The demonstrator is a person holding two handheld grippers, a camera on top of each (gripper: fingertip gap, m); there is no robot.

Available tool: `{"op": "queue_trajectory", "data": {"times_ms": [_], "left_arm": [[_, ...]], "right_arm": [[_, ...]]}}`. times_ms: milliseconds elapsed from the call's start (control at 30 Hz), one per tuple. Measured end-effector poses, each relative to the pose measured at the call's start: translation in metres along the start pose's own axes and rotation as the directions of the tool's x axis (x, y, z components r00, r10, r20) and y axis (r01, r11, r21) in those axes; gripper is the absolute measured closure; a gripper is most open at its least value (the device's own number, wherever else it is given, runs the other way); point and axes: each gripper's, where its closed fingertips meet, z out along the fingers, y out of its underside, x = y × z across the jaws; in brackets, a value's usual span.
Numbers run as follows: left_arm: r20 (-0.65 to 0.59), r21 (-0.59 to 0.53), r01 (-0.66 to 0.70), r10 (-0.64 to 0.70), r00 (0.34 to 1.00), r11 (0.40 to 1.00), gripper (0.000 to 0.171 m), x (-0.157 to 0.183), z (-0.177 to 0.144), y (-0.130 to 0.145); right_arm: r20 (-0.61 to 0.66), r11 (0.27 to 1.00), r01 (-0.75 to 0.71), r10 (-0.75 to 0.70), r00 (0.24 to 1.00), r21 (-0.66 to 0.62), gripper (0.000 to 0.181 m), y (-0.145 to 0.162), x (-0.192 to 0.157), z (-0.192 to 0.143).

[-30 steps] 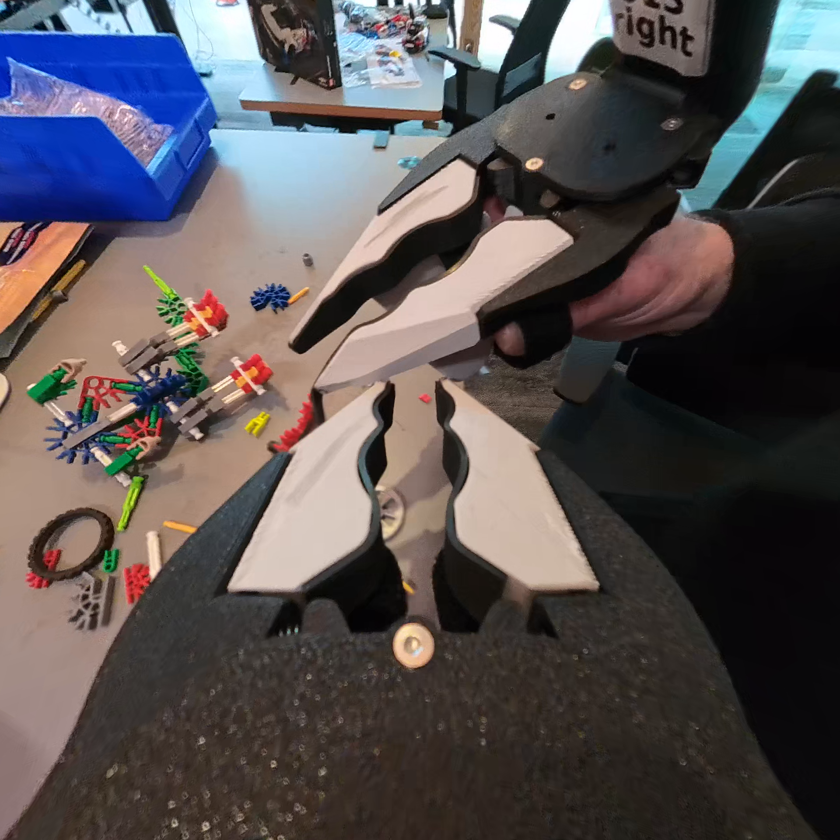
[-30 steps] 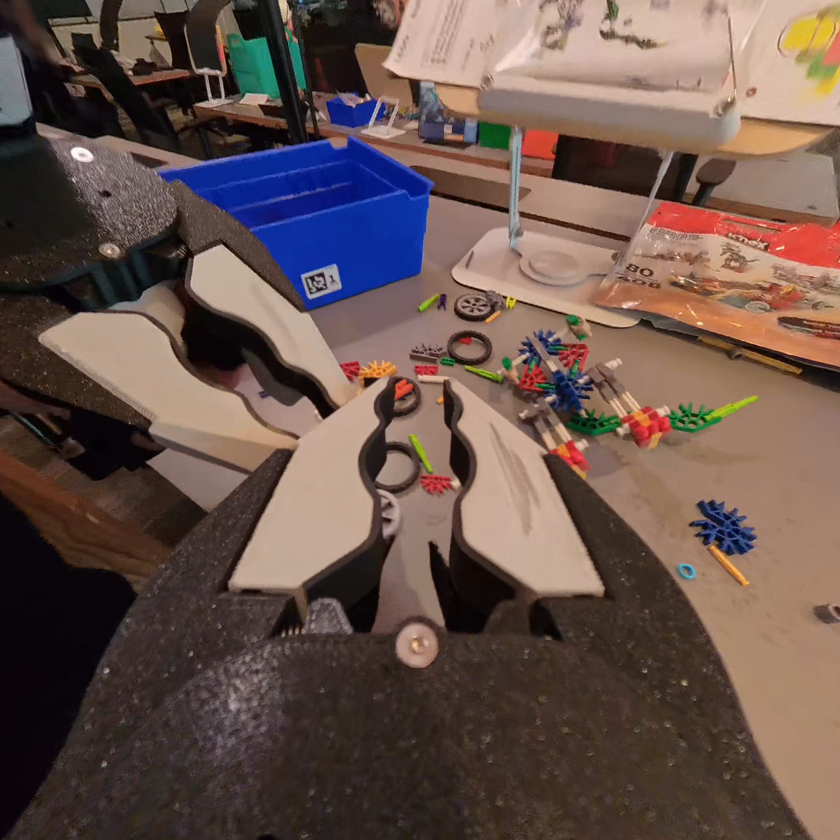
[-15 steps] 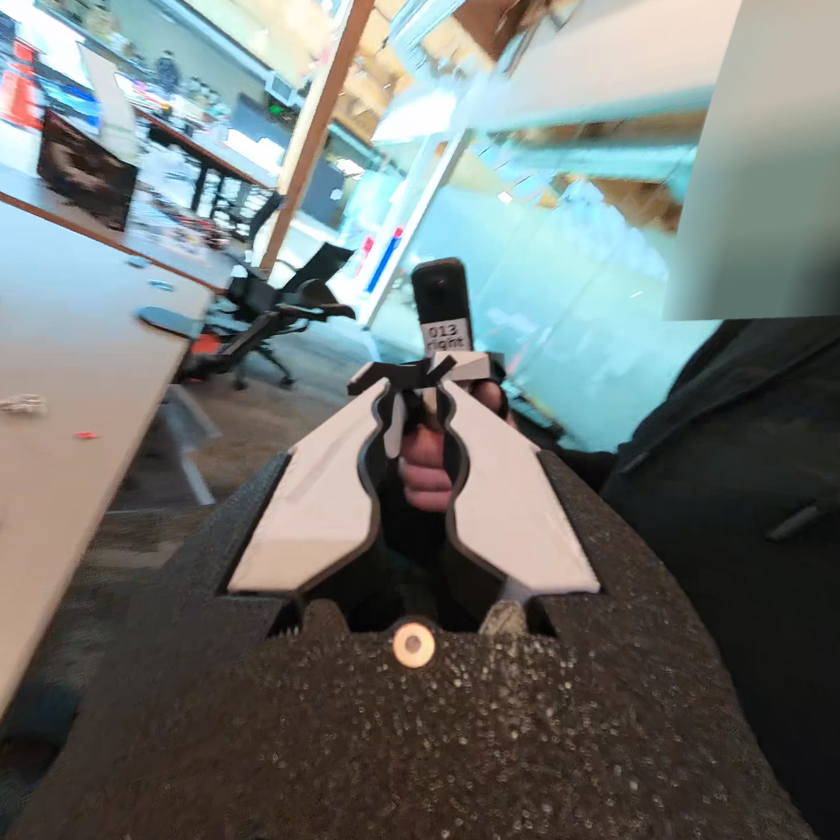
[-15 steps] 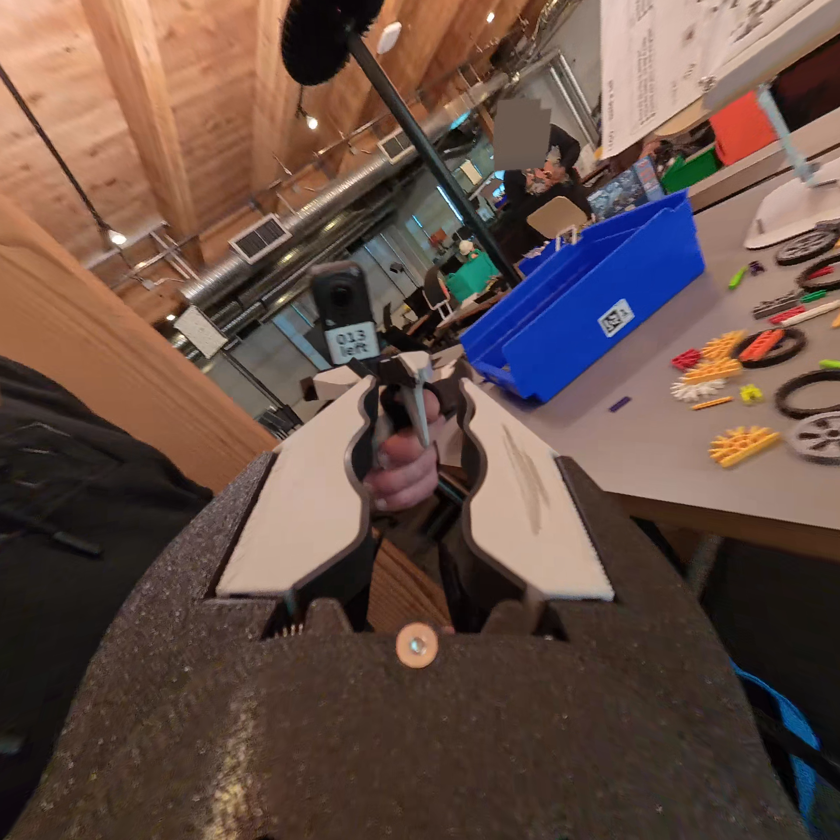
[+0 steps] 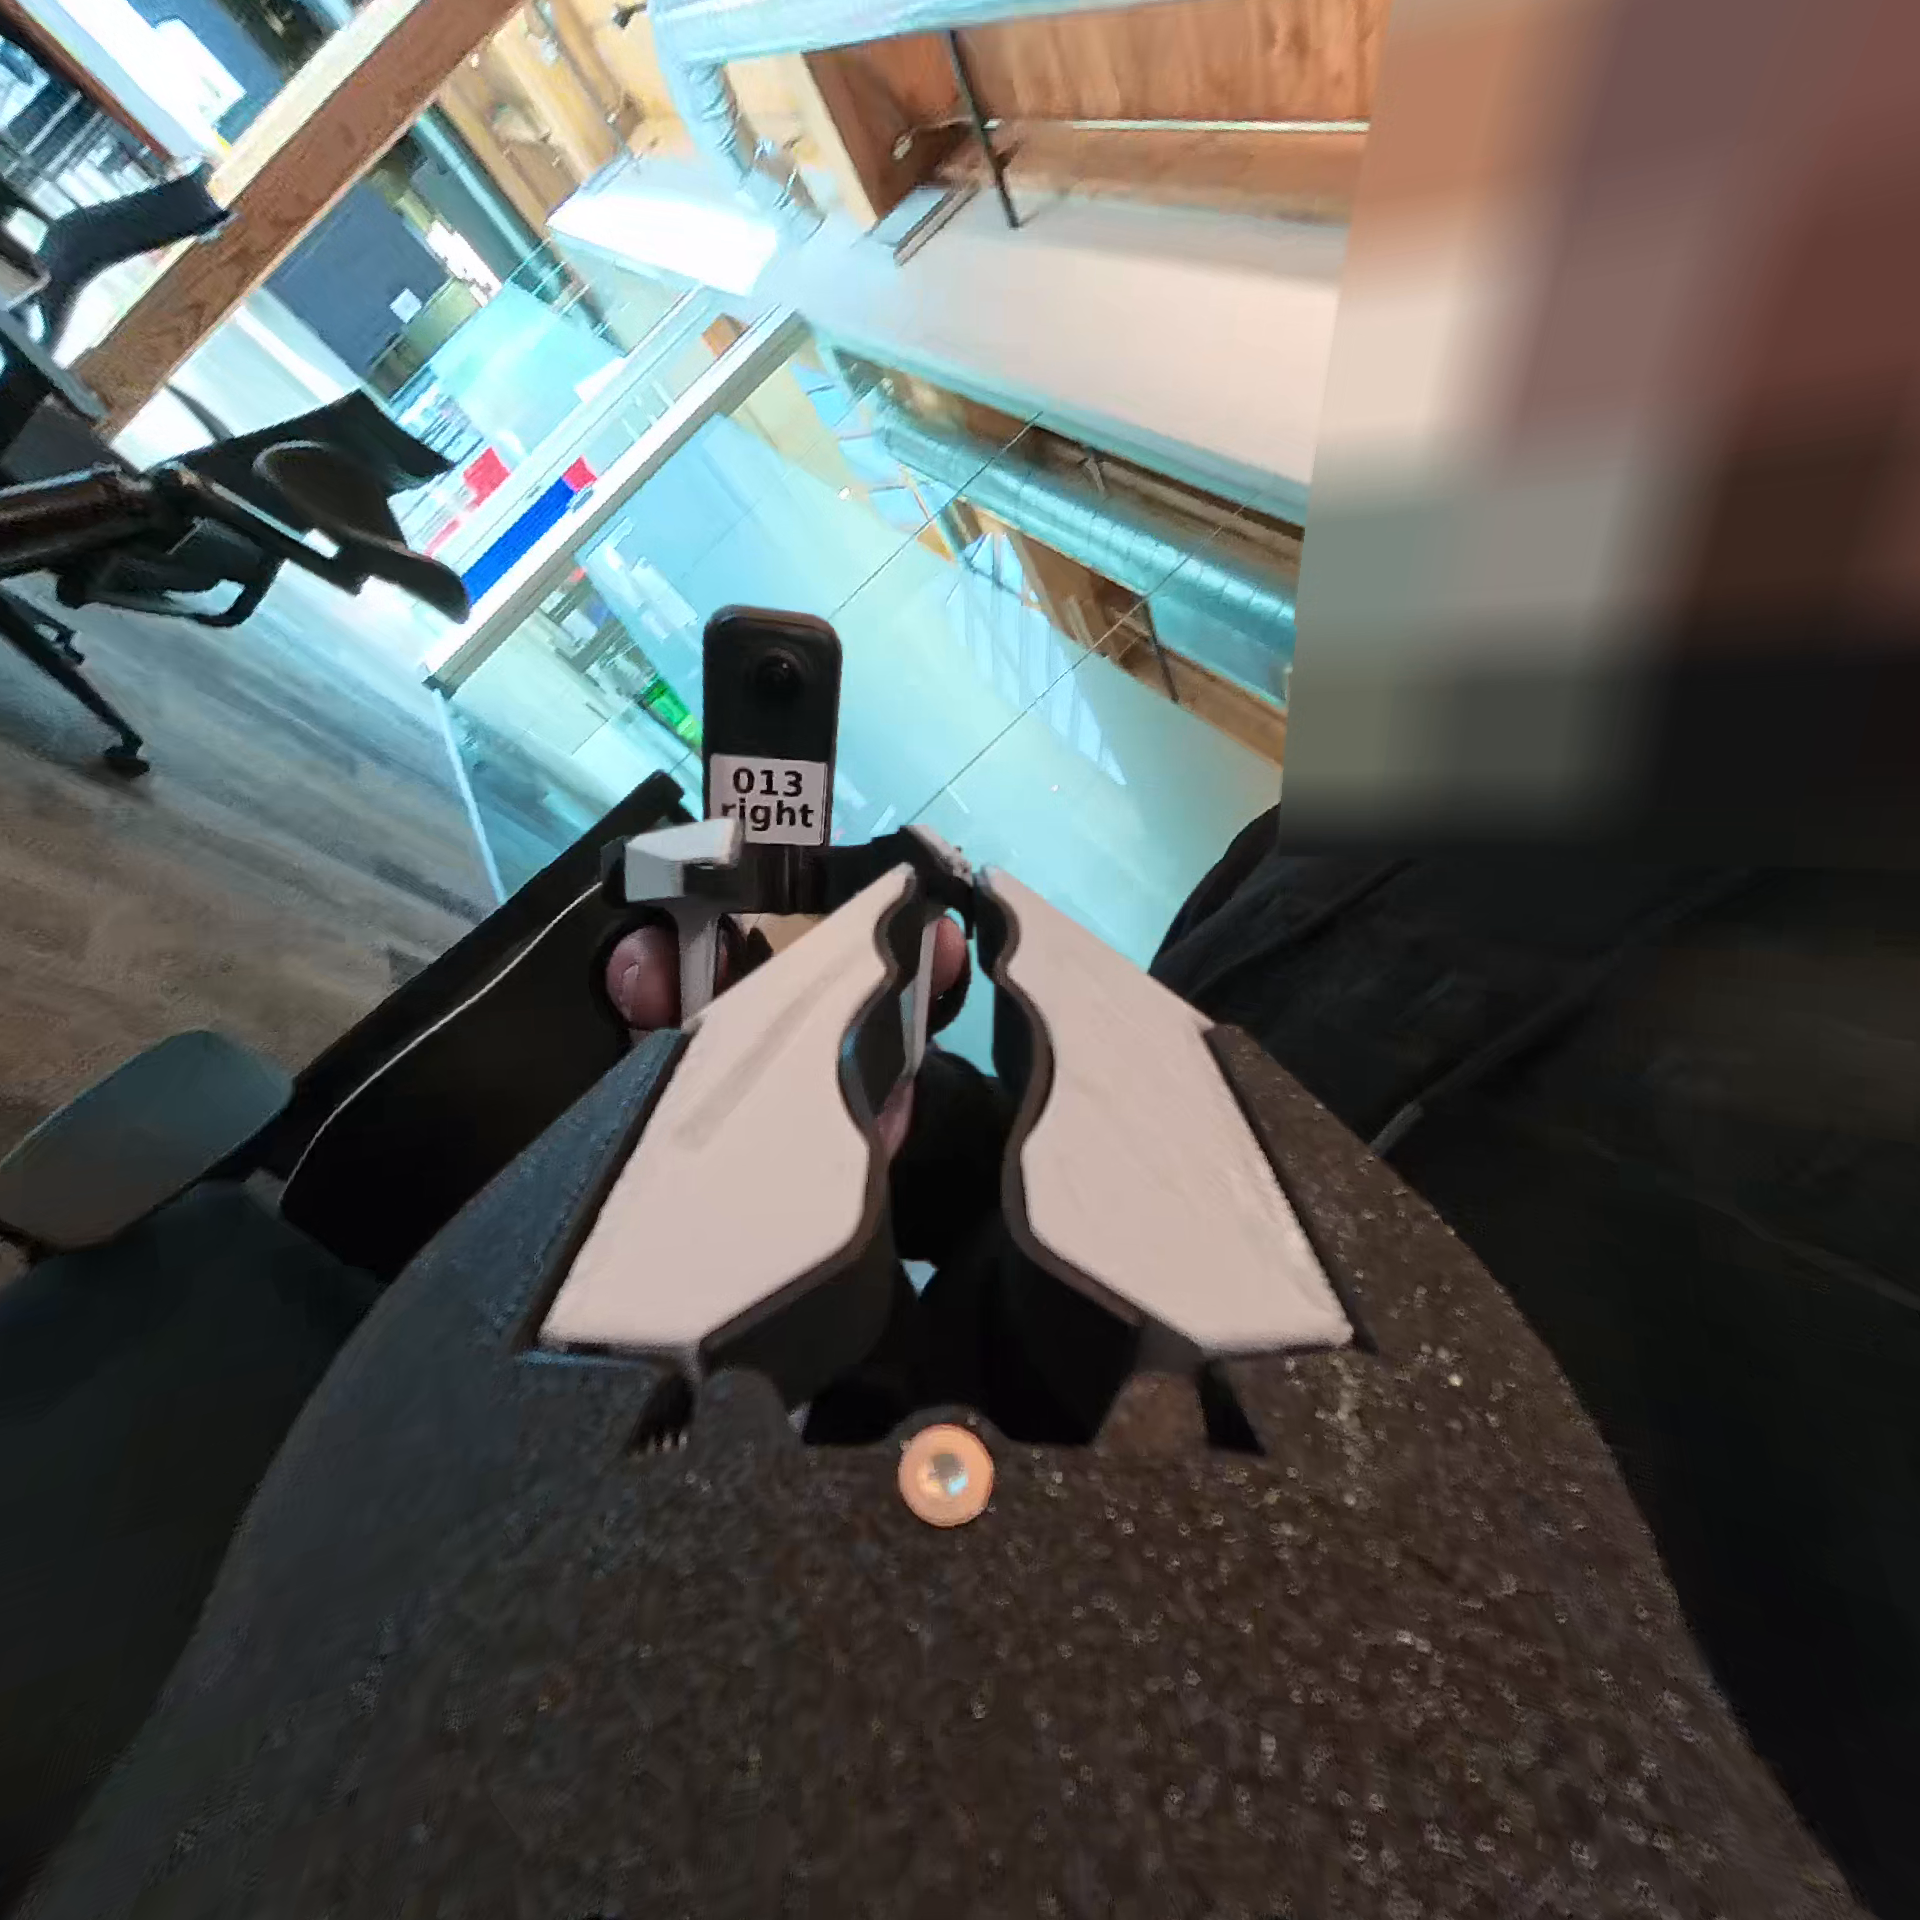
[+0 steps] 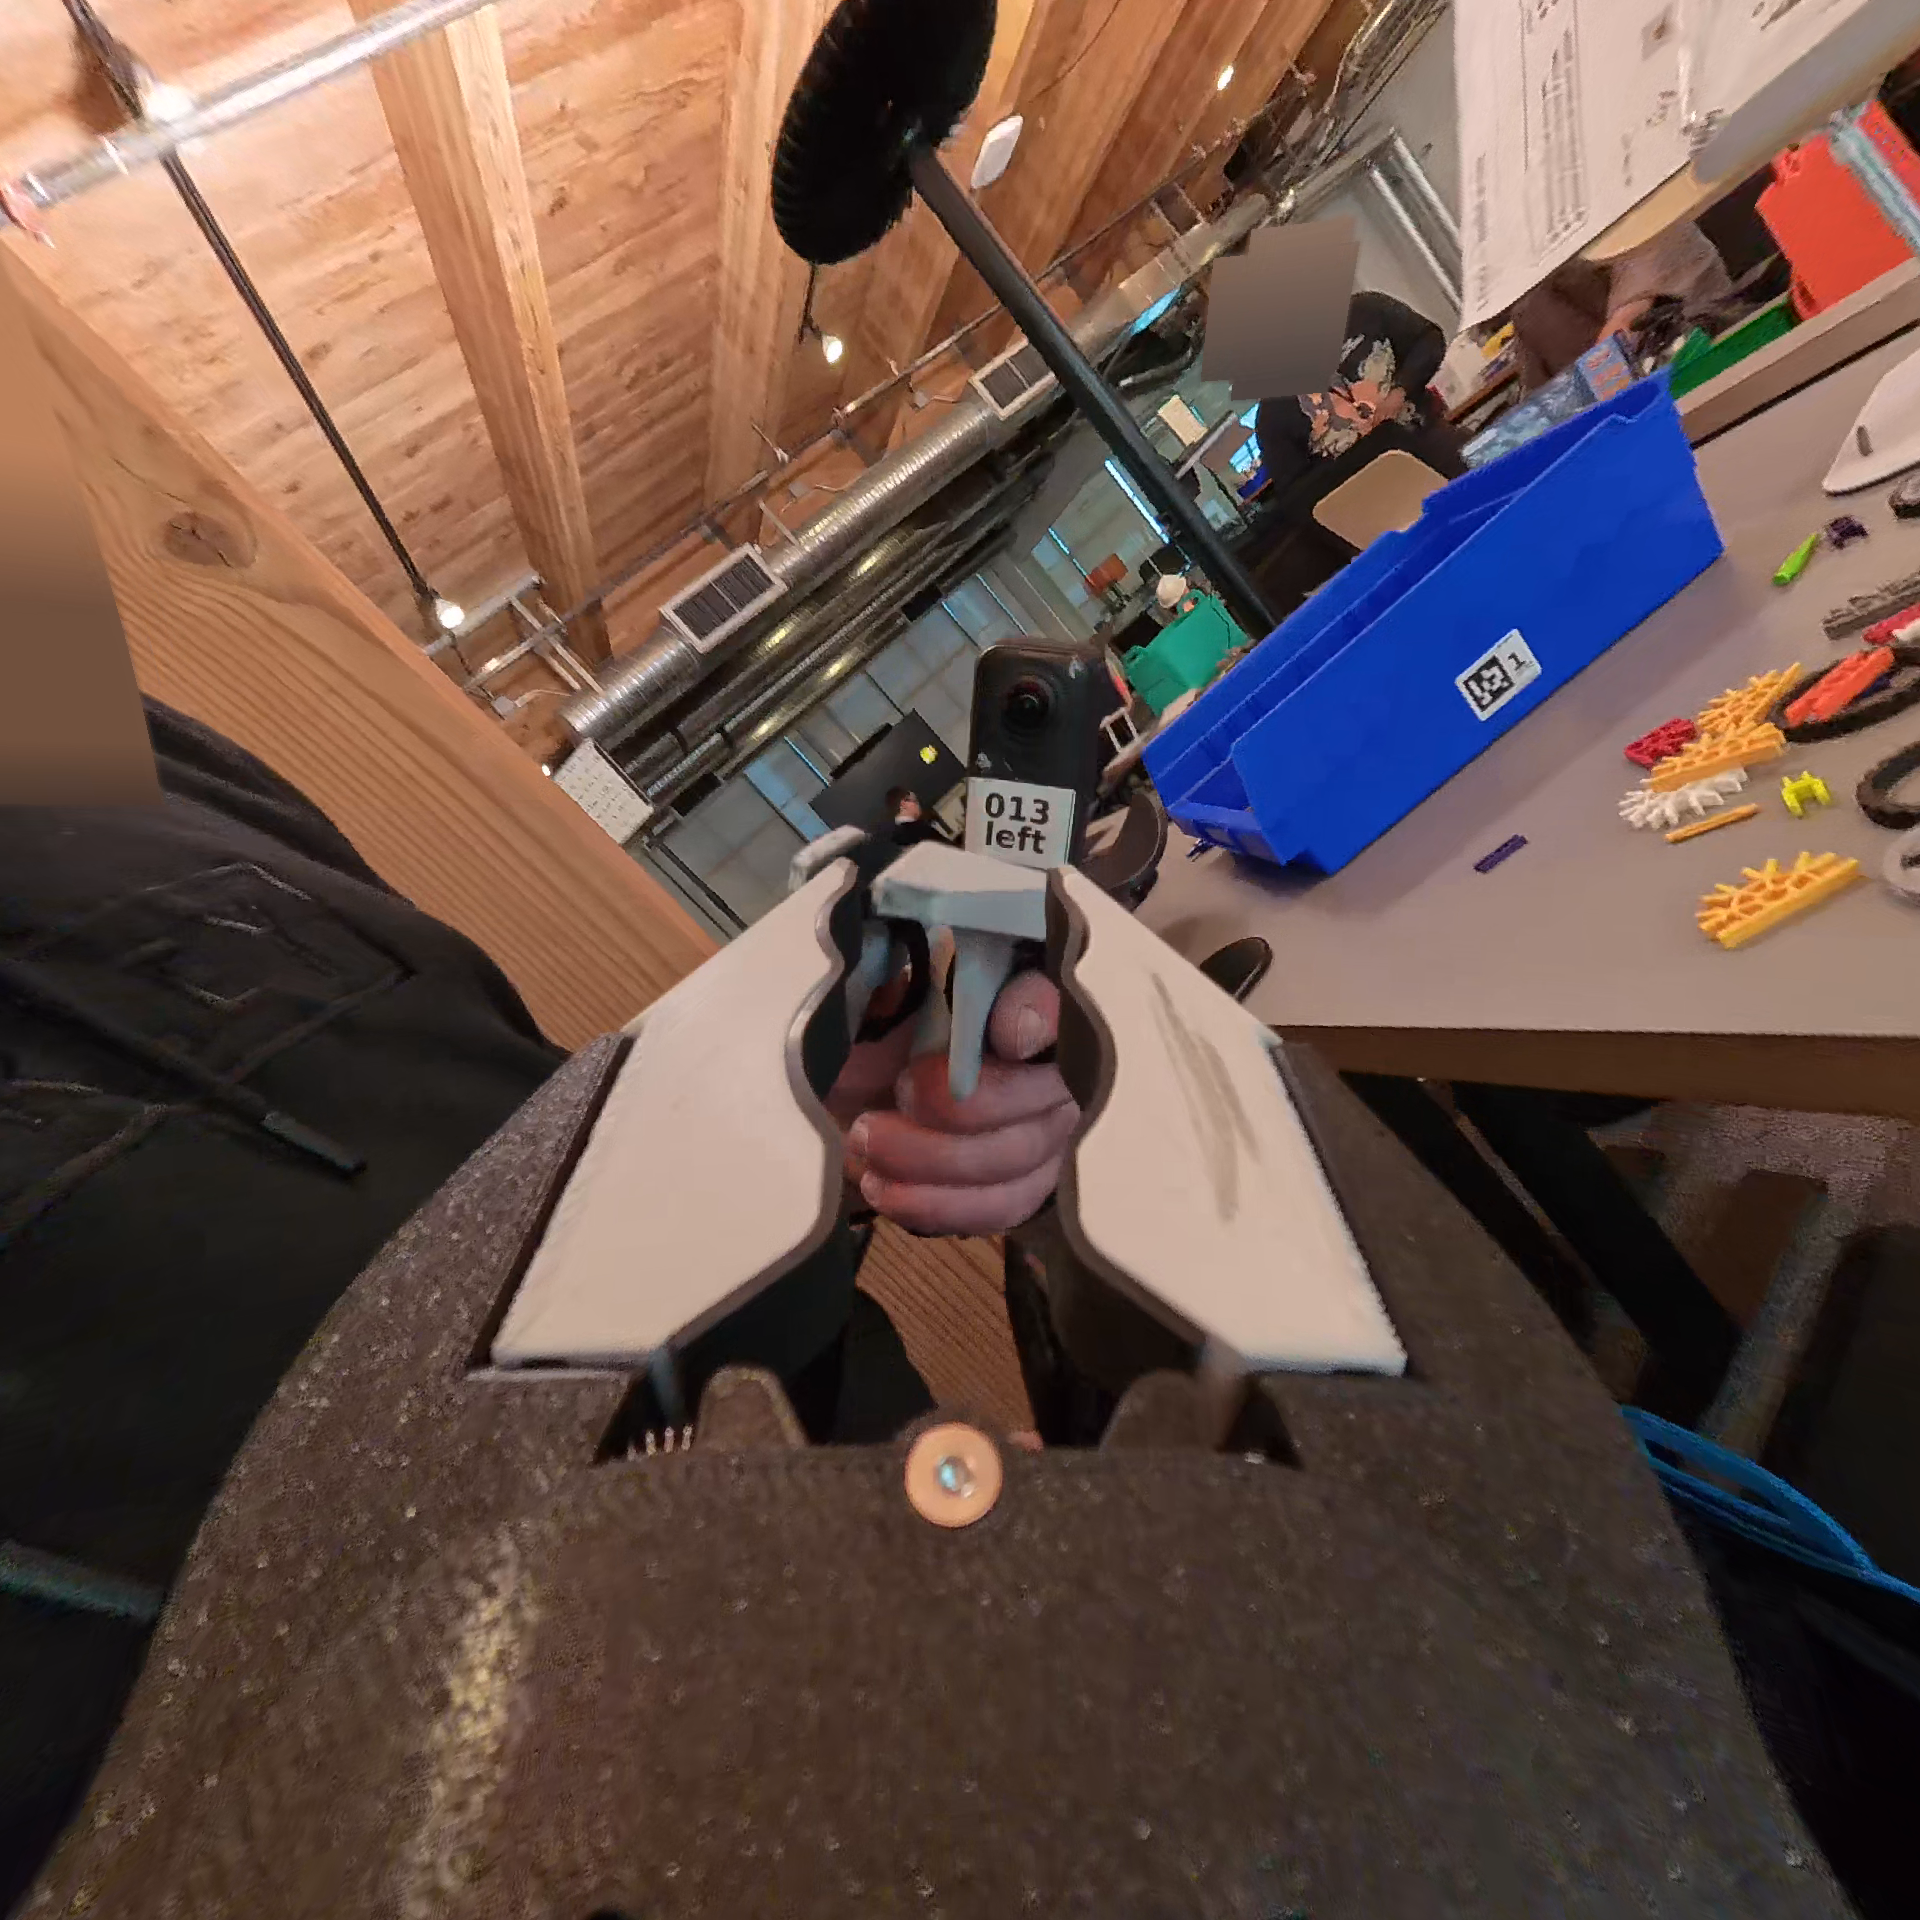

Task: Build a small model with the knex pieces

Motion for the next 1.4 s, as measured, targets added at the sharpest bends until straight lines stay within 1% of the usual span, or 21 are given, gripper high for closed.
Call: {"op": "queue_trajectory", "data": {"times_ms": [100, 200, 300, 400, 500, 567, 633, 700, 767, 833, 900, 933, 1000, 1067, 1133, 1200, 1300, 1367, 1400], "left_arm": [[0.062, -0.02, -0.019, 0.021, 0.998, 1.0, 0.166, -0.018, 0.015, 0.004], [0.067, -0.048, -0.015, 0.018, 0.998, 0.999, 0.167, -0.031, 0.032, 0.012], [0.075, -0.087, 0.017, -0.01, 0.997, 0.996, 0.167, -0.047, 0.049, 0.023], [0.081, -0.132, 0.03, -0.019, 0.997, 0.991, 0.167, -0.056, 0.061, 0.031], [0.125, -0.196, -0.029, 0.054, 0.991, 0.98, 0.165, -0.062, 0.066, 0.036], [0.188, -0.173, -0.058, 0.091, 0.978, 0.983, 0.16, -0.072, 0.059, 0.025], [0.298, -0.171, -0.115, 0.163, 0.94, 0.978, 0.157, -0.089, 0.039, 0.012], [0.441, -0.209, -0.188, 0.264, 0.858, 0.96, 0.154, -0.112, 0.008, -0.002], [0.571, -0.272, -0.249, 0.364, 0.735, 0.93, 0.152, -0.131, -0.028, -0.017], [0.651, -0.332, -0.306, 0.451, 0.611, 0.892, 0.152, -0.141, -0.058, -0.034], [0.703, -0.408, -0.315, 0.515, 0.49, 0.857, 0.151, -0.155, -0.089, -0.043], [0.72, -0.427, -0.311, 0.527, 0.451, 0.849, 0.151, -0.162, -0.102, -0.045], [0.758, -0.42, -0.285, 0.505, 0.411, 0.862, 0.149, -0.175, -0.122, -0.047], [0.773, -0.417, -0.289, 0.503, 0.386, 0.862, 0.147, -0.179, -0.129, -0.051], [0.79, -0.437, -0.303, 0.523, 0.321, 0.847, 0.143, -0.185, -0.137, -0.058], [0.801, -0.425, -0.318, 0.515, 0.304, 0.848, 0.137, -0.19, -0.141, -0.065], [0.801, -0.446, -0.325, 0.534, 0.27, 0.834, 0.133, -0.2, -0.15, -0.07], [0.801, -0.448, -0.323, 0.535, 0.27, 0.834, 0.133, -0.207, -0.156, -0.068], [0.802, -0.432, -0.323, 0.523, 0.289, 0.842, 0.134, -0.206, -0.155, -0.068]], "right_arm": [[-0.022, 1.0, -0.01, 0.01, 1.0, 0.017, 0.148, -0.003, 0.011, -0.019], [-0.07, 1.0, 0.029, -0.028, 0.997, 0.01, 0.147, -0.005, 0.019, -0.041], [-0.128, 0.997, 0.076, -0.074, 0.989, 0.012, 0.156, -0.006, 0.025, -0.065], [-0.168, 0.997, 0.08, -0.077, 0.983, 0.007, 0.161, -0.006, 0.028, -0.082], [-0.22, 0.996, 0.087, -0.089, 0.971, -0.019, 0.154, -0.005, 0.034, -0.097], [-0.24, 0.996, 0.09, -0.089, 0.967, -0.005, 0.146, -0.009, 0.037, -0.108], [-0.268, 0.995, 0.095, -0.092, 0.959, -0.001, 0.141, -0.013, 0.042, -0.121], [-0.32, 0.993, 0.115, -0.12, 0.94, -0.035, 0.14, -0.01, 0.051, -0.135], [-0.367, 0.988, 0.131, -0.153, 0.917, -0.086, 0.139, -0.002, 0.06, -0.15], [-0.422, 0.981, 0.126, -0.177, 0.889, -0.147, 0.138, 0.016, 0.075, -0.169], [-0.49, 0.978, 0.089, -0.171, 0.855, -0.187, 0.137, 0.038, 0.095, -0.195], [-0.523, 0.979, 0.058, -0.154, 0.838, -0.195, 0.137, 0.05, 0.104, -0.211], [-0.597, 0.971, -0.009, -0.139, 0.79, -0.238, 0.136, 0.081, 0.123, -0.243], [-0.655, 0.958, -0.066, -0.139, 0.743, -0.278, 0.133, 0.113, 0.135, -0.272], [-0.707, 0.946, -0.117, -0.14, 0.693, -0.303, 0.132, 0.144, 0.144, -0.299], [-0.755, 0.929, -0.167, -0.155, 0.637, -0.332, 0.131, 0.179, 0.153, -0.327], [-0.82, 0.89, -0.267, -0.177, 0.544, -0.369, 0.129, 0.238, 0.167, -0.373], [-0.85, 0.862, -0.332, -0.189, 0.492, -0.384, 0.129, 0.278, 0.171, -0.402], [-0.863, 0.849, -0.364, -0.189, 0.468, -0.384, 0.129, 0.297, 0.171, -0.415]]}}
